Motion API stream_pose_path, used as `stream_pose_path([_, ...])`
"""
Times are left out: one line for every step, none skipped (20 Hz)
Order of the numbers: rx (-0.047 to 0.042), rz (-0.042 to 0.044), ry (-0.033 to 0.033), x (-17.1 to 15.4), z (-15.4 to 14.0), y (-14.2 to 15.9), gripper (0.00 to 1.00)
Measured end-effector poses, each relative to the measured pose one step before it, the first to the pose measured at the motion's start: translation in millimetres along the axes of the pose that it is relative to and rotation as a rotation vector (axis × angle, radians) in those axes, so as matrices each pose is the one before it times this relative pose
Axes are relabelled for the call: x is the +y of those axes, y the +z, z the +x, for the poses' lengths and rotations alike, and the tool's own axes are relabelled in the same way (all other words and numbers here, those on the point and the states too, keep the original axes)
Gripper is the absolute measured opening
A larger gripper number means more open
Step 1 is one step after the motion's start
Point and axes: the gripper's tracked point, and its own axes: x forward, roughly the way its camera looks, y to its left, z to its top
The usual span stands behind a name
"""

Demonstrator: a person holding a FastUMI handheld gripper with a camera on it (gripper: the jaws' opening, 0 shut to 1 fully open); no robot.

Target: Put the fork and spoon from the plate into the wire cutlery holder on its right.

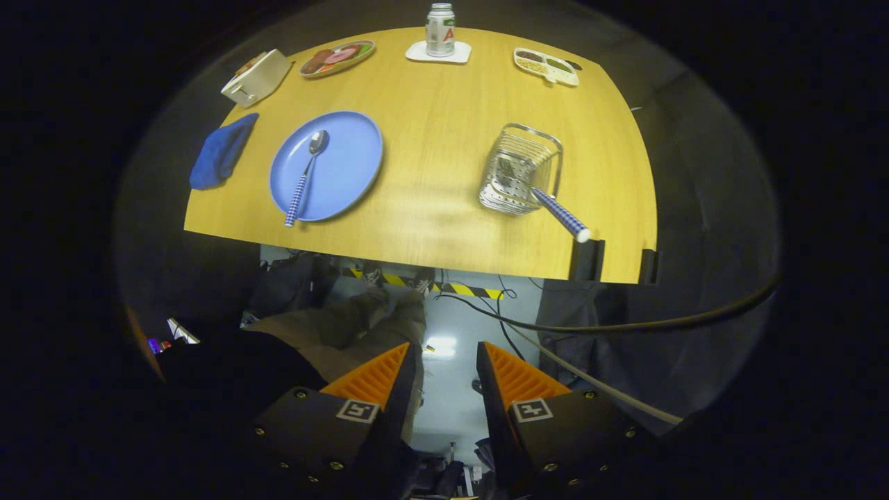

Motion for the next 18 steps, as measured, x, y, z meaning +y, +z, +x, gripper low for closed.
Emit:
stream_pose_path([-0.01863, -0.00981, 0.0085, 9.84, 0.34, 6.48, 0.59])
stream_pose_path([-0.02679, -0.0142, 0.00691, 9.0, -0.92, 11.05, 0.8])
stream_pose_path([-0.02801, -0.00704, 0.01048, 12.22, 5.12, 7.47, 1.0])
stream_pose_path([-0.02561, -0.00919, 0.00682, 11.46, -0.51, 8.11, 1.0])
stream_pose_path([-0.02585, -0.01468, 0.00254, 8.36, 1.95, 8.78, 1.0])
stream_pose_path([-0.01908, -0.0153, -0.00626, 7.24, 2.33, 7.87, 1.0])
stream_pose_path([-0.03473, -0.01146, 0.01564, 11.47, 5.13, 8.86, 1.0])
stream_pose_path([-0.01911, -0.00065, 0.00751, 9.39, 4.71, 6.66, 1.0])
stream_pose_path([-0.00121, -0.00508, 0.01312, 9.59, 5.53, 0.98, 1.0])
stream_pose_path([0.0027, -0.01001, 0.01218, 8.22, 4.48, 3.57, 1.0])
stream_pose_path([-0.00831, -0.0044, 0.00636, 8.49, 5.55, 5.43, 1.0])
stream_pose_path([-0.01685, 0.00495, -0.005, 4.61, 5.71, 8.02, 1.0])
stream_pose_path([-0.01781, 0.00437, -0.00009, 5.7, 6.03, 6.96, 1.0])
stream_pose_path([-0.01763, 0.0041, -0.00222, 4.85, 4.21, 6.96, 1.0])
stream_pose_path([-0.01986, 0.0006, 0.00021, 6.46, 5.46, 7.03, 1.0])
stream_pose_path([-0.01665, -0.00074, -0.00125, 5.13, 4.54, 7.41, 1.0])
stream_pose_path([-0.01306, 0.00383, -0.00389, 4.13, 5.99, 4.38, 1.0])
stream_pose_path([-0.00808, 0.00671, -0.00433, 5.03, 6.29, 4.54, 1.0])
